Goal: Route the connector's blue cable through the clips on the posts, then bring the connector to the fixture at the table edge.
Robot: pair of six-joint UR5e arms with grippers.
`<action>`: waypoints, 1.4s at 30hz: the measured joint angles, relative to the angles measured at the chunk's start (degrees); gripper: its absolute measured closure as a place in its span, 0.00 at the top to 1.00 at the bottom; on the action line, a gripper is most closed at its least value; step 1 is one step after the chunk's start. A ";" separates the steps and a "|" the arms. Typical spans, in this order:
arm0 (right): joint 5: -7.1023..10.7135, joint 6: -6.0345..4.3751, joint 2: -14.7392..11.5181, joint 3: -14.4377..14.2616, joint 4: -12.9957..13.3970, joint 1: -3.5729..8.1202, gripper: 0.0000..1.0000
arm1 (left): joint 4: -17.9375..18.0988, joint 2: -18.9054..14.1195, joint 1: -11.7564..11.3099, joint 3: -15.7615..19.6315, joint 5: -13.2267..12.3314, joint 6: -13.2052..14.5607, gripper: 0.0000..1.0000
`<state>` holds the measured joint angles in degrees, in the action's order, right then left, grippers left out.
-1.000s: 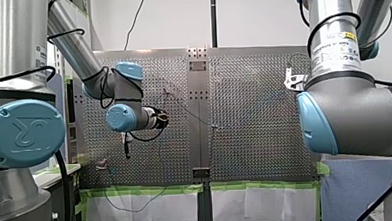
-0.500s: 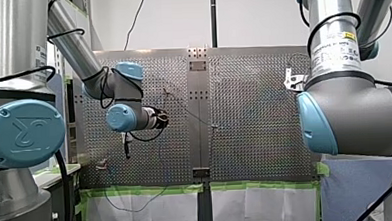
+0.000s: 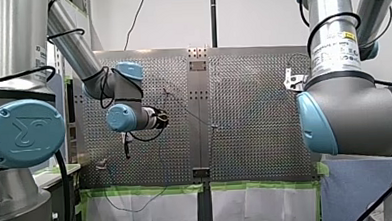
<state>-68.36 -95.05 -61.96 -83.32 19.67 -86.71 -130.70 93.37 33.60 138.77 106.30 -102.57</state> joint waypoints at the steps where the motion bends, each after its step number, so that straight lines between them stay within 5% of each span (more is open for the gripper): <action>1: 0.02 0.01 0.00 0.00 -0.02 0.00 1.00 | 0.00 0.00 0.00 0.00 0.00 0.00 0.99; 15: -0.28 -0.05 -0.02 0.01 0.14 -0.01 1.00 | 0.00 0.00 0.08 0.04 0.00 0.04 0.99; 33: -3.60 0.01 -0.03 0.00 -0.06 0.16 1.00 | 0.00 0.00 0.09 0.02 0.00 0.09 0.99; 42: -7.02 -0.11 -0.04 0.00 -1.07 0.48 1.00 | 0.00 0.00 0.10 0.04 0.00 0.09 0.99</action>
<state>-75.38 -95.16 -62.00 -83.31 18.59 -86.22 -130.70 93.37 33.69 138.81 106.30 -102.48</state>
